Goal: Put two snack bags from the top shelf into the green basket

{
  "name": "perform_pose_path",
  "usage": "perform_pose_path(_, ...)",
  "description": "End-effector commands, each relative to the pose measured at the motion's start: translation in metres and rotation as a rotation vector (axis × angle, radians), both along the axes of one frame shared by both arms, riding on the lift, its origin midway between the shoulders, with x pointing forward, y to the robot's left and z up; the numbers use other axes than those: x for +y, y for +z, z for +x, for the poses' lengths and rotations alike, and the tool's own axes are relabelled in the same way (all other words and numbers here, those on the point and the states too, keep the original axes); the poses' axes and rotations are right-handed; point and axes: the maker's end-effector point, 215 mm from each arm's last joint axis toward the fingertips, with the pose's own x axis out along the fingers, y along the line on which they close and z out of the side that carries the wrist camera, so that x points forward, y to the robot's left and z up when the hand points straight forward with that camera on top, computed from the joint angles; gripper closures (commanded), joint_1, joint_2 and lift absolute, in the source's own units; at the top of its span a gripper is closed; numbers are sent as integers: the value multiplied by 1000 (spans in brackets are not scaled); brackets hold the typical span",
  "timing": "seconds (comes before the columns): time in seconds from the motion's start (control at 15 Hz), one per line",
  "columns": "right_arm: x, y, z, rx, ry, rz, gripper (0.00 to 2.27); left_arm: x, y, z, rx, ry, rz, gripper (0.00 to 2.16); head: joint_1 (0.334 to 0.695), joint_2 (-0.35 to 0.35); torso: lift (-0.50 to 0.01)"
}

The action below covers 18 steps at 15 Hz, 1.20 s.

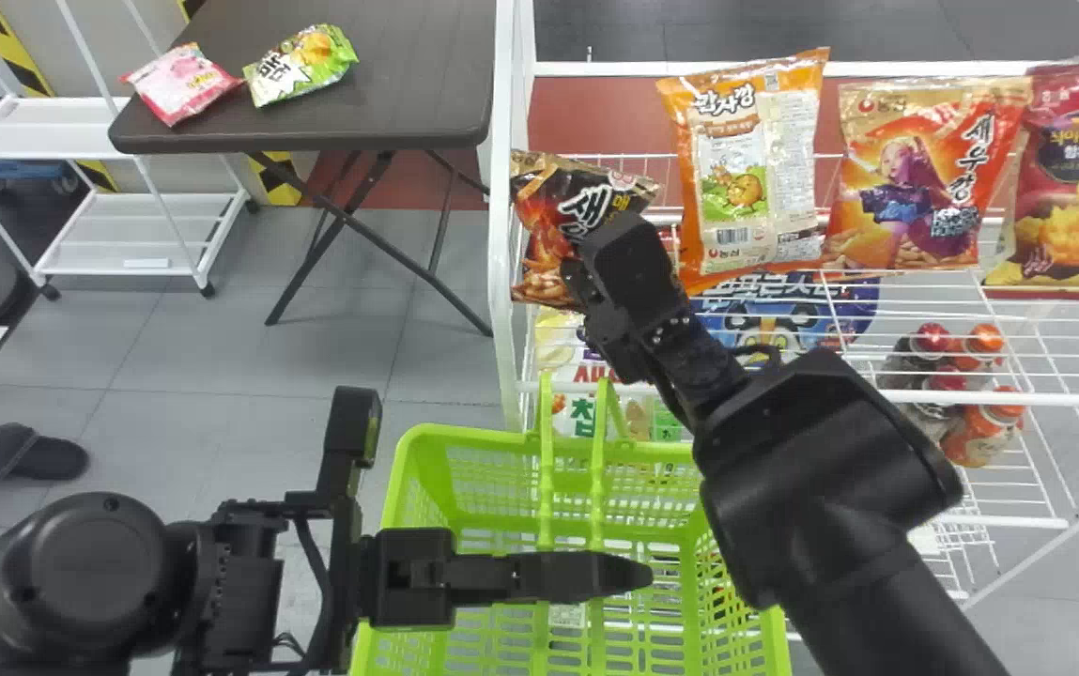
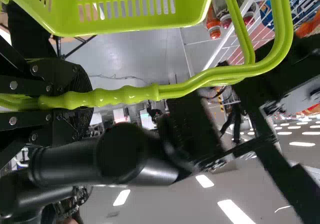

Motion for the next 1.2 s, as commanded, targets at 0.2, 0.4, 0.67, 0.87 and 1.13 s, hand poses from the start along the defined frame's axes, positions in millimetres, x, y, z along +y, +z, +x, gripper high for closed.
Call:
perform_pose_path(0.2, -30, 32, -33, -21, -115, -29, 2196, 0, -2, -1, 9, -3, -1, 2148, 695, 55, -1)
perform_pose_path(0.4, -58, 49, -65, 34, -189, 15, 2192, -1, -2, -1, 11, -5, -1, 2148, 695, 28, -1)
perform_pose_path(0.67, -116, 27, -127, 216, -272, -31, 2196, 0, -5, -3, 20, 1, -1, 2148, 695, -36, -1)
perform_pose_path(0.87, -138, 10, -165, 316, -289, -74, 2192, 0, -9, -8, 37, 9, -4, 2148, 695, -92, -1)
perform_pose_path(1.13, -156, -17, -241, 565, -287, -101, 2192, 0, -11, -9, 46, 16, -8, 2148, 695, -156, -1)
